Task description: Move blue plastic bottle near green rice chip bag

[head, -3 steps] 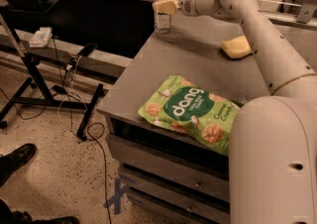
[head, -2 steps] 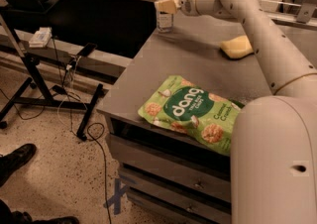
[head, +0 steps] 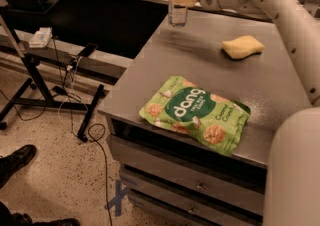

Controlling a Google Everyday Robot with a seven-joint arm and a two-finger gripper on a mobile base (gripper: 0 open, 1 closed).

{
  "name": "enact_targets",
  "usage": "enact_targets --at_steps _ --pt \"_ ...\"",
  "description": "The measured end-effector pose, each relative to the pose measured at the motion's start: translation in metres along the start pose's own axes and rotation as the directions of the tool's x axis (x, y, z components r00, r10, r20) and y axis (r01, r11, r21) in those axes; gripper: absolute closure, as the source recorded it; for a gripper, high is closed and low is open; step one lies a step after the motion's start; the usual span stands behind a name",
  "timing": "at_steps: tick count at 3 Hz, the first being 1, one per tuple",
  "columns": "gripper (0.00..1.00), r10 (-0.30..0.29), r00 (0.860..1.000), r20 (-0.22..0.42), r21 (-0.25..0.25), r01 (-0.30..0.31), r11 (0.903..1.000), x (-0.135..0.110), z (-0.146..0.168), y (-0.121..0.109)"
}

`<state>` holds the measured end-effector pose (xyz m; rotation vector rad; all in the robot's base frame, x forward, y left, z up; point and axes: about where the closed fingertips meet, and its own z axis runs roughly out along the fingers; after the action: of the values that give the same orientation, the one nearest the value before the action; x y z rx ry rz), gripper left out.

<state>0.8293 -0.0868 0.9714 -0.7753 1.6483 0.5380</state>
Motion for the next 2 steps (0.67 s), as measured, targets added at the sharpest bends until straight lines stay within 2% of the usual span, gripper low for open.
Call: enact_targets --at_steps 1,2 --pt "1.00 0.039 0.999 0.017 0.016 -0.039 0.9991 -0.012 -0.048 0.011" --pt "1.00 0.073 0.997 -0.011 0.034 -0.073 0.9968 0.004 -0.093 0.035"
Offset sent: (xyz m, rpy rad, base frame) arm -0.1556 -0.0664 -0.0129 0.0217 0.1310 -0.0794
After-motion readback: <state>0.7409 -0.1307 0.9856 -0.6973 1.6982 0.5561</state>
